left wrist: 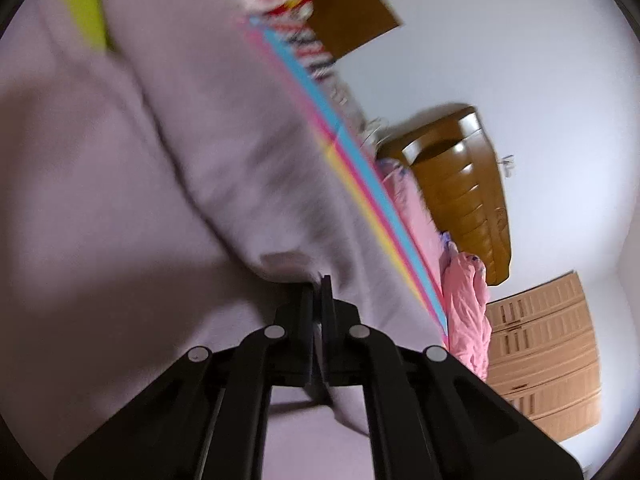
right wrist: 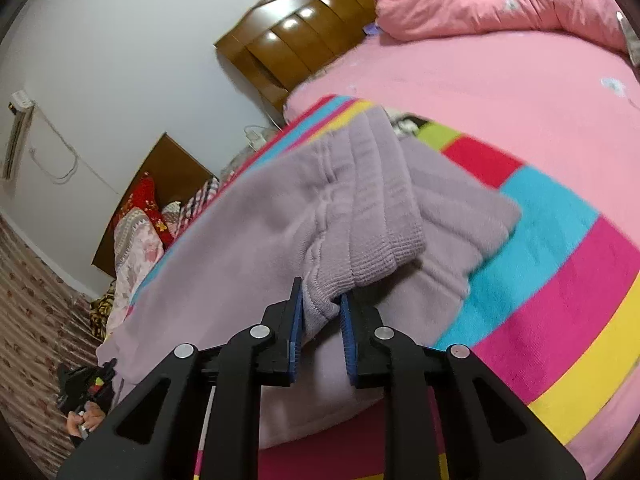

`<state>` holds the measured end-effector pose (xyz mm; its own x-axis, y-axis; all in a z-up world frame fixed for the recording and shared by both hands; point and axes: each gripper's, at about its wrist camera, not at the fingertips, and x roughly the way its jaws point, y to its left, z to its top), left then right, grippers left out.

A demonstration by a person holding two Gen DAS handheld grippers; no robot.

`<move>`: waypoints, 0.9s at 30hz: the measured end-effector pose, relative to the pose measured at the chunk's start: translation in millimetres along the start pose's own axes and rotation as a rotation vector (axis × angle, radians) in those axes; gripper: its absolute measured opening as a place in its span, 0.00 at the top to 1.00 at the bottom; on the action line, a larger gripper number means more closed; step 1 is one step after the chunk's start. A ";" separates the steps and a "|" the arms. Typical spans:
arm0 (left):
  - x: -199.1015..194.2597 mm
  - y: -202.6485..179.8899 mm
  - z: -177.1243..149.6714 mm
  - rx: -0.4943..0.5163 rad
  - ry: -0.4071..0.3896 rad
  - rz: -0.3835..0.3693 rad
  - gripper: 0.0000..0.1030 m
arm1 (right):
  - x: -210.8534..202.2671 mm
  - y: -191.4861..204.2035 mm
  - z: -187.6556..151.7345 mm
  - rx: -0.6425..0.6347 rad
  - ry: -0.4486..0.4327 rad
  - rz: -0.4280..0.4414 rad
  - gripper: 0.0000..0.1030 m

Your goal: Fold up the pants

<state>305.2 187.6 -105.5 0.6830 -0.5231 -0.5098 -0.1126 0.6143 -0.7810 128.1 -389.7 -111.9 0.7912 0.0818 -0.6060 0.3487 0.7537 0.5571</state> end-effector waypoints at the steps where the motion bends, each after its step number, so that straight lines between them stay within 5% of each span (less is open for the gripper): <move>1: -10.7 -14.4 1.4 0.055 -0.030 -0.001 0.98 | -1.7 5.1 8.5 -0.023 -0.005 0.002 0.83; 7: -75.0 -96.0 -6.7 0.319 -0.168 0.004 0.98 | -27.7 47.8 77.3 -0.162 -0.125 0.039 0.84; 10: -90.3 -109.1 -27.2 0.415 -0.174 0.047 0.98 | -43.1 50.7 97.3 -0.181 -0.143 0.076 0.84; 17: -50.0 -17.0 -81.3 0.334 0.083 0.184 0.98 | -12.3 -37.8 27.6 -0.048 0.050 -0.032 0.85; 27: -78.8 -32.4 -84.1 0.416 0.008 0.193 0.98 | -32.7 -31.2 22.4 -0.080 0.016 0.014 0.86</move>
<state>194.3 159.2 -70.4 0.6722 -0.3793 -0.6359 0.0631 0.8850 -0.4612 102.7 -430.5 -96.8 0.7875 0.1025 -0.6077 0.2957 0.8023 0.5185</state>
